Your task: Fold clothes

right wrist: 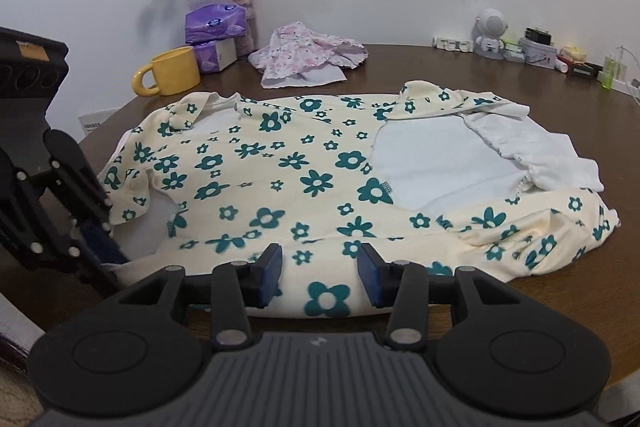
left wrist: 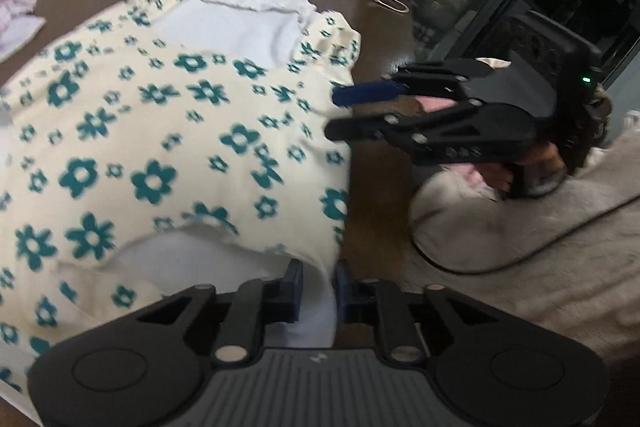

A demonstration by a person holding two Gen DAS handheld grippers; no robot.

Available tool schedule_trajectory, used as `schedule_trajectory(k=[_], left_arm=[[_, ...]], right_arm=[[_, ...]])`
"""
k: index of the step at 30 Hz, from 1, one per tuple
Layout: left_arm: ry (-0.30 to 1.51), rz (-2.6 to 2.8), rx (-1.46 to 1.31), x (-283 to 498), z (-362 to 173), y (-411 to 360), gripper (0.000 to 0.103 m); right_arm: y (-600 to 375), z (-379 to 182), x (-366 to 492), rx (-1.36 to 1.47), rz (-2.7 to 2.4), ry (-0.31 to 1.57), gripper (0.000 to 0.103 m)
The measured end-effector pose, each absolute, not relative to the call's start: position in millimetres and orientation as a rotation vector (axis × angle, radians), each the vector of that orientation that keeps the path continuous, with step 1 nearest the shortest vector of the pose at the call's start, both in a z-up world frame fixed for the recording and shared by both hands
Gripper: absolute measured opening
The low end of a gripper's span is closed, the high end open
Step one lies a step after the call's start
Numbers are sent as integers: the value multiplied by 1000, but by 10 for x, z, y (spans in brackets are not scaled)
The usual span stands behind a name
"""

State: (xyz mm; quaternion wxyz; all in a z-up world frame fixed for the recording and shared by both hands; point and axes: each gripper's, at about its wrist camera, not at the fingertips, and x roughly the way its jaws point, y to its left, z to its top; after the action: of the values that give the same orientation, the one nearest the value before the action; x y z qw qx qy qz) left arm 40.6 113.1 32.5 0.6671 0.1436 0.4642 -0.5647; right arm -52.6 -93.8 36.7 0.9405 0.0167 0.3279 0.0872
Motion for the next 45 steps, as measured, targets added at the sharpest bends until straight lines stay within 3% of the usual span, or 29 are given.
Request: schedule_trajectory(k=[6, 14, 21, 28, 39, 45], left_arm=[[1114, -1236, 262, 432, 292, 1104, 12], [1110, -1101, 153, 296, 281, 1237, 12], [1052, -1005, 113, 143, 309, 1191, 15], [1096, -996, 108, 212, 287, 1203, 11], [998, -895, 123, 100, 305, 1221, 8], [979, -867, 105, 78, 363, 1226, 12]], right_arm=[[-865, 347, -553, 47, 117, 668, 34], [-692, 268, -450, 32, 109, 689, 23], [-569, 285, -401, 27, 109, 686, 23], [-476, 320, -356, 30, 115, 690, 23], [-462, 322, -375, 27, 139, 692, 23], [-481, 313, -432, 40, 157, 694, 23]])
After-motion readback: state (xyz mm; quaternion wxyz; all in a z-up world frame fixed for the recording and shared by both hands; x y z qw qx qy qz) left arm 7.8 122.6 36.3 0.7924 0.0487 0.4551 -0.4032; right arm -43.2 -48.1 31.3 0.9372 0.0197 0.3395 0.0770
